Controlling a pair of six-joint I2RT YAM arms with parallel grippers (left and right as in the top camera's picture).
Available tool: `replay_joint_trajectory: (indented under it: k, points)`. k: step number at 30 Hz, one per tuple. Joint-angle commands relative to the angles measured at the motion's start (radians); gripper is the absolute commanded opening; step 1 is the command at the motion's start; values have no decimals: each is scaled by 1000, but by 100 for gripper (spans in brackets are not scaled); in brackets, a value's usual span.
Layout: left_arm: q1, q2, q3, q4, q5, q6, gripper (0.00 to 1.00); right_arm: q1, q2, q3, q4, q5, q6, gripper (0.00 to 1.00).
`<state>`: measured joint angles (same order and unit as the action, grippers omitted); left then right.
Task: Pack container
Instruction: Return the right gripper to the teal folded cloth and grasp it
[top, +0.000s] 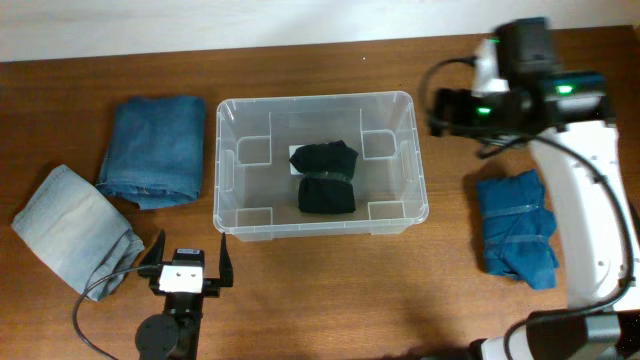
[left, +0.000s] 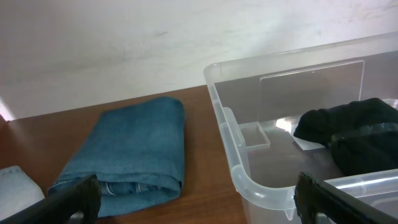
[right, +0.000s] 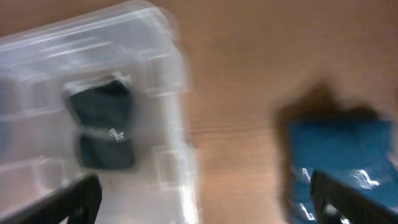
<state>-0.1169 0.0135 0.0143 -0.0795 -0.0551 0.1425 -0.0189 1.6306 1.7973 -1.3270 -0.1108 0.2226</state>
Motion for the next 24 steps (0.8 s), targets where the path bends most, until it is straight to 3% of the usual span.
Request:
replay_joint_trajectory:
  k: [1, 9, 24]
  points:
    - [0, -7, -5, -1, 8, 17, 99, -213, -5, -14, -54, 67, -78, 99]
    - [0, -7, -5, -1, 8, 17, 99, -562, 16, -154, -47, 64, -122, 99]
    - [0, -7, -5, -1, 8, 17, 99, -623, 22, -685, 438, -51, -245, 98]
